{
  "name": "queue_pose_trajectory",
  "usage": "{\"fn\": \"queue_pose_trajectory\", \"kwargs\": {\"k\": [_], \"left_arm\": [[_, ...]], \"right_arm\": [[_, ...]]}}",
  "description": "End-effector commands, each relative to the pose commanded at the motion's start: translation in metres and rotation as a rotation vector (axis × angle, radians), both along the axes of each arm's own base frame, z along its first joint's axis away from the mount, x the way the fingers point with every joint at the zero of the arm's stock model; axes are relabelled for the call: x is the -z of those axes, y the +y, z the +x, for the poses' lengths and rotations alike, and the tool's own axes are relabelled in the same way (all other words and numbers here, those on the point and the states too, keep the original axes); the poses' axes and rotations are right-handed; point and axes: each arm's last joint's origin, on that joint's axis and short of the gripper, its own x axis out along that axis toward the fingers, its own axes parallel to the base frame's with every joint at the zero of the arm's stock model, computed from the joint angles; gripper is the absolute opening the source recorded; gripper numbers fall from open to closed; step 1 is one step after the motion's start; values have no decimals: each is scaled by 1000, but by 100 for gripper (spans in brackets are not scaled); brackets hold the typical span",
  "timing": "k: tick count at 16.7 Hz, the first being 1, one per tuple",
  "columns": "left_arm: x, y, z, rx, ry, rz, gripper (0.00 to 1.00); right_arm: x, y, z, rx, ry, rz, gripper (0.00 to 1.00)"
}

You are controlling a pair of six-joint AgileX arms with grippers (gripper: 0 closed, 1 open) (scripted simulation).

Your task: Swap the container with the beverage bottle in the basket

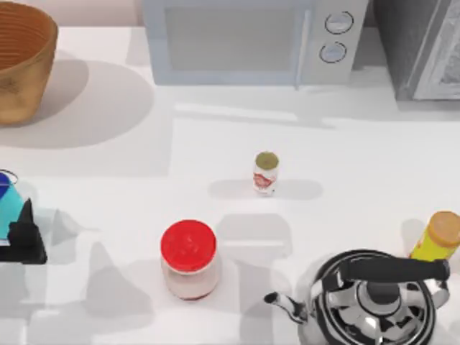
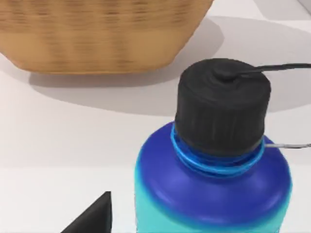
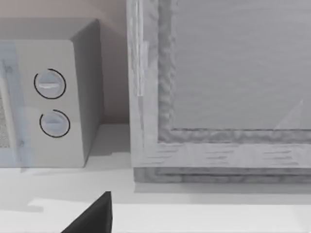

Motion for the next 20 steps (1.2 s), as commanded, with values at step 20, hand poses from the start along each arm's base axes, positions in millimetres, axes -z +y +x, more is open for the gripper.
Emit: {"fn": "queue_pose_trajectory", "kwargs": {"k": [20], "left_arm": [[27,2,56,-6,27,-3,100]], "right_arm": [[0,0,0,0,0,0,100]]}}
